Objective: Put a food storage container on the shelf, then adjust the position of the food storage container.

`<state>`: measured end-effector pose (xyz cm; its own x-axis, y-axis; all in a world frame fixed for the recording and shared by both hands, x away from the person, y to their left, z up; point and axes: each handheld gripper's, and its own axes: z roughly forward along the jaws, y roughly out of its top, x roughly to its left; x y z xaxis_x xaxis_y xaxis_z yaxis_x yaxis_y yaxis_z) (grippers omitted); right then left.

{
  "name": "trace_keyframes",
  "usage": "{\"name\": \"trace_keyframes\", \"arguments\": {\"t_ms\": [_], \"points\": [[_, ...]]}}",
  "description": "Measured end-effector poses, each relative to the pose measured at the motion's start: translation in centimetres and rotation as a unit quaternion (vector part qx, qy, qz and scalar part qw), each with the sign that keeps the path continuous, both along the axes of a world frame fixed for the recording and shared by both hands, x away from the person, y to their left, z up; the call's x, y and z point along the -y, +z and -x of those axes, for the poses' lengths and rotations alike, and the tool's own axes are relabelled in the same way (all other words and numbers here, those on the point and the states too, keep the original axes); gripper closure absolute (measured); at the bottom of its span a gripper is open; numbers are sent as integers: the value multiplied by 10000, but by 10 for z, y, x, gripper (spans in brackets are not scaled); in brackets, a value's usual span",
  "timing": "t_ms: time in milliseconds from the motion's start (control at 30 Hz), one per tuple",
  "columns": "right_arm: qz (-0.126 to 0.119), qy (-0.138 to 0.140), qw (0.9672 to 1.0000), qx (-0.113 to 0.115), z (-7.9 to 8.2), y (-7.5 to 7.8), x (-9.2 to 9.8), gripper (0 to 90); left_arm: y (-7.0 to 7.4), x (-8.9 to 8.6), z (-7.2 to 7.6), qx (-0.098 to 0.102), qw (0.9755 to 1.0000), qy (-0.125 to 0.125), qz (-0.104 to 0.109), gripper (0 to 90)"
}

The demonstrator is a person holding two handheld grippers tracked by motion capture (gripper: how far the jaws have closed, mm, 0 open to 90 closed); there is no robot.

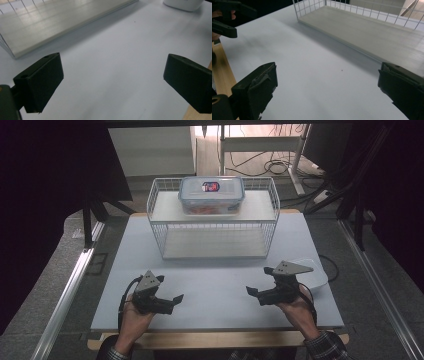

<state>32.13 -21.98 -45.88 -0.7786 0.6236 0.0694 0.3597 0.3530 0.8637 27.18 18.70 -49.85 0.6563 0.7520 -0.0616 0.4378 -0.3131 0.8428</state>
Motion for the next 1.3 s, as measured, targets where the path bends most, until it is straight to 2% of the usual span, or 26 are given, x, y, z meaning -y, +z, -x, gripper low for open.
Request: {"name": "trace_keyframes", "arguments": {"t_ms": [67,133,167,367,533,600,700,767,800,900,933,1033,1100,1133,1167,1200,1233,1267,1300], "points": [[39,-6,10000,-11,1,-2,0,25,-2,1,1,11,10000,8,-66,25],[87,-2,9999,-57,1,-7,0,25,-5,2,2,19,9998,13,-219,25],[175,16,9998,-93,1,-12,-1,25,-6,2,3,24,9997,18,-258,24],[314,14,9993,-213,-2,-18,-1,25,-10,1,2,2,9996,30,-264,22],[446,-111,9985,-290,-4,-18,1,7,-11,1,2,4,9996,42,-268,22],[389,-321,9979,-397,-9,-14,7,6,-11,0,1,-16,9997,39,-229,22],[447,-448,9971,-424,-11,-10,12,33,-11,-1,1,-31,9998,37,-180,22],[515,-535,9964,-421,-15,-8,21,110,-11,-2,1,-50,9999,46,-150,22],[536,-732,9951,-391,-18,-5,31,220,-11,-2,1,-53,9999,46,-152,22],[624,-1054,9920,-312,-23,-1,49,379,-11,-2,0,-54,9999,45,-155,22],[624,-1054,9920,-312,-23,-1,49,379,-11,-2,0,-54,9999,45,-155,22],[611,-1350,9880,-430,-30,3,72,562,-12,-2,0,-75,9998,43,-162,23],[625,-1404,9872,-432,-31,3,78,592,-12,-2,0,-75,9998,40,-162,23],[660,-1493,9857,-422,-33,4,84,630,-12,-3,0,-74,9998,40,-166,23],[654,-1653,9834,-359,-35,5,95,718,-12,-3,0,-80,9998,22,-181,23],[654,-1653,9834,-359,-35,5,95,718,-12,-3,0,-80,9998,22,-181,24],[673,-1739,9818,-356,-36,7,101,754,-12,-3,-1,-83,9998,19,-186,24],[783,-1926,9778,-278,-37,9,111,830,-12,-3,-1,-90,9998,18,-192,26],[831,-2002,9759,-252,-37,9,116,858,-12,-2,-1,-111,9997,1,-196,28]]}}
